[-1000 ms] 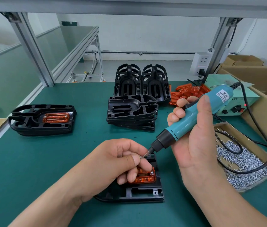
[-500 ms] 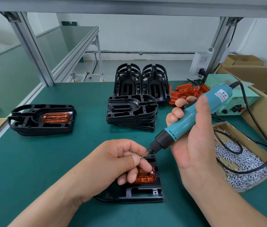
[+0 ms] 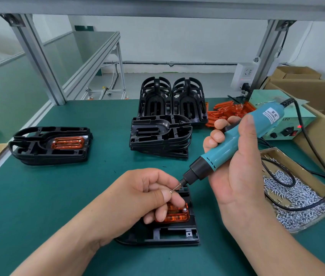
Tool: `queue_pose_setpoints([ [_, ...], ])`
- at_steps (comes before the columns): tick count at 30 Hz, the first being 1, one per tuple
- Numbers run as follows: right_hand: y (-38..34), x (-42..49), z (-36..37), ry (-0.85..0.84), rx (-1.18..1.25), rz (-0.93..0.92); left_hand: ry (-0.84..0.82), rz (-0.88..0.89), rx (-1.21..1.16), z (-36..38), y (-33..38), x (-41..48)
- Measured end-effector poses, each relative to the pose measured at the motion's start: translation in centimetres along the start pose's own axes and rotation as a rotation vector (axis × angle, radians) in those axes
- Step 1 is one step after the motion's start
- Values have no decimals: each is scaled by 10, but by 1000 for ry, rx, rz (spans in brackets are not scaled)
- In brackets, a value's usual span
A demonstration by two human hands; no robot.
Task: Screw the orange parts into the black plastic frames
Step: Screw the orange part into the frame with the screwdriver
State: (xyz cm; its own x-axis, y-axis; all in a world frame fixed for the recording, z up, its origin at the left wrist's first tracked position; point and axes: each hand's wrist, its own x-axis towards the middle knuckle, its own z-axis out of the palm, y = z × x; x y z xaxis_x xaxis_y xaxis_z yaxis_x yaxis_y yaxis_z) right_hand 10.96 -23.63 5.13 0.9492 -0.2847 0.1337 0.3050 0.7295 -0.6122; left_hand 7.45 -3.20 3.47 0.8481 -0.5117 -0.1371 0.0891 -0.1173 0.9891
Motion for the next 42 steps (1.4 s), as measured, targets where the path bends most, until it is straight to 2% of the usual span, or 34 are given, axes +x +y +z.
queue_pose_setpoints([
  [9,0,0,0,-7,-17,-13,31,14,30,2,2,-1],
  [17,1,-3,3,-102,11,-1,-38,8,4,0,2,-3],
  [24,-5,2,-1,-55,36,-20,-25,-3,-17,0,0,-2],
  [42,-3,0,0,-60,35,-6,33,3,-72,1,2,-1],
])
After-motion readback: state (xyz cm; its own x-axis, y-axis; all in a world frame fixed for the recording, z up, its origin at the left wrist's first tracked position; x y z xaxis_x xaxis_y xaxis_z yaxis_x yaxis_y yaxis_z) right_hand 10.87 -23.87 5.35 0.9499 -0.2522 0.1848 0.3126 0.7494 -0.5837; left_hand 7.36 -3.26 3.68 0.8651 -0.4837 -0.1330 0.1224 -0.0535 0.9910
